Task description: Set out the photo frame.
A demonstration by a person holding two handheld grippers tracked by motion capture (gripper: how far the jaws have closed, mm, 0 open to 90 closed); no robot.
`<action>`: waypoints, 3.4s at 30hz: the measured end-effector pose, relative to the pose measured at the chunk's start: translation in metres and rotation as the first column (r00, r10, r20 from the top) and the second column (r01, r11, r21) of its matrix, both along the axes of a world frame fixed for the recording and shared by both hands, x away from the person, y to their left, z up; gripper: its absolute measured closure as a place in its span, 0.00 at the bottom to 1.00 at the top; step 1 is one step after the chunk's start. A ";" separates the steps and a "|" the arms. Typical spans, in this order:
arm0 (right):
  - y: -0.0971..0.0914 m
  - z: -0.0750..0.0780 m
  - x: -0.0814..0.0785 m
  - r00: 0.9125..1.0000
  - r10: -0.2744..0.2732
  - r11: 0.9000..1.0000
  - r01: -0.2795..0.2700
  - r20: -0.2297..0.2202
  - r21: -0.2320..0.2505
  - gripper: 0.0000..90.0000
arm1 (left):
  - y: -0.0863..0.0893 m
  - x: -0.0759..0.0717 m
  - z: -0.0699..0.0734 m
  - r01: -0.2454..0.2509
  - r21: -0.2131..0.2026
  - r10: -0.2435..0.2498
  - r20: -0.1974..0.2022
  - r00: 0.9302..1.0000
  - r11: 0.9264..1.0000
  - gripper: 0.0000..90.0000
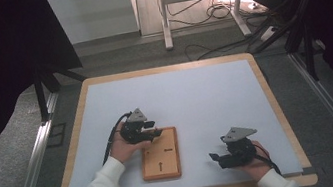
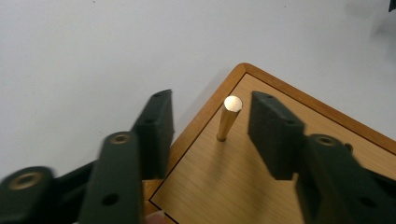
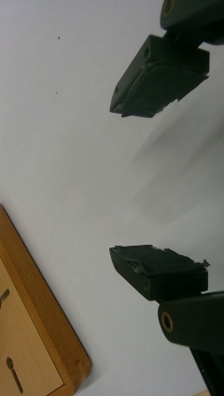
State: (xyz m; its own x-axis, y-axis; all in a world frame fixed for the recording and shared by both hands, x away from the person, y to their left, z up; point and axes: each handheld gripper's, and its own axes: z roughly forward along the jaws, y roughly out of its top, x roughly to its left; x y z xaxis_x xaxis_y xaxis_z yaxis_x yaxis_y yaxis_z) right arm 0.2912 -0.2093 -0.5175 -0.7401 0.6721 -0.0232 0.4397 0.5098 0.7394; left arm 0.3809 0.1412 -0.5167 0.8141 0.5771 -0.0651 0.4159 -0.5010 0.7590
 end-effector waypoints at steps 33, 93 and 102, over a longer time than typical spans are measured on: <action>0.069 0.012 -0.031 0.975 0.198 0.980 -0.194 0.104 -0.050 0.18 | 0.001 0.014 0.002 0.083 -0.042 -0.087 -0.109 0.990 0.996 0.93; 0.139 0.001 -0.036 0.877 0.332 0.921 -0.221 0.347 -0.321 0.21 | 0.003 0.026 -0.001 0.050 -0.058 -0.058 -0.147 0.987 0.997 0.94; 0.135 0.009 -0.034 0.869 0.329 0.925 -0.219 0.368 -0.311 0.33 | 0.003 0.027 -0.003 0.032 -0.063 -0.041 -0.152 0.988 0.997 0.92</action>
State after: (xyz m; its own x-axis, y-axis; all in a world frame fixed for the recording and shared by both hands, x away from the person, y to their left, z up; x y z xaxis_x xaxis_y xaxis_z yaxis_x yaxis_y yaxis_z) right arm 0.2574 -0.0740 -0.5090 -0.7801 0.3736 -0.5019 -0.0568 0.7566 0.6515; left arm 0.4078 0.1444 -0.5199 0.8122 0.5385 -0.2244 0.5118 -0.4730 0.7172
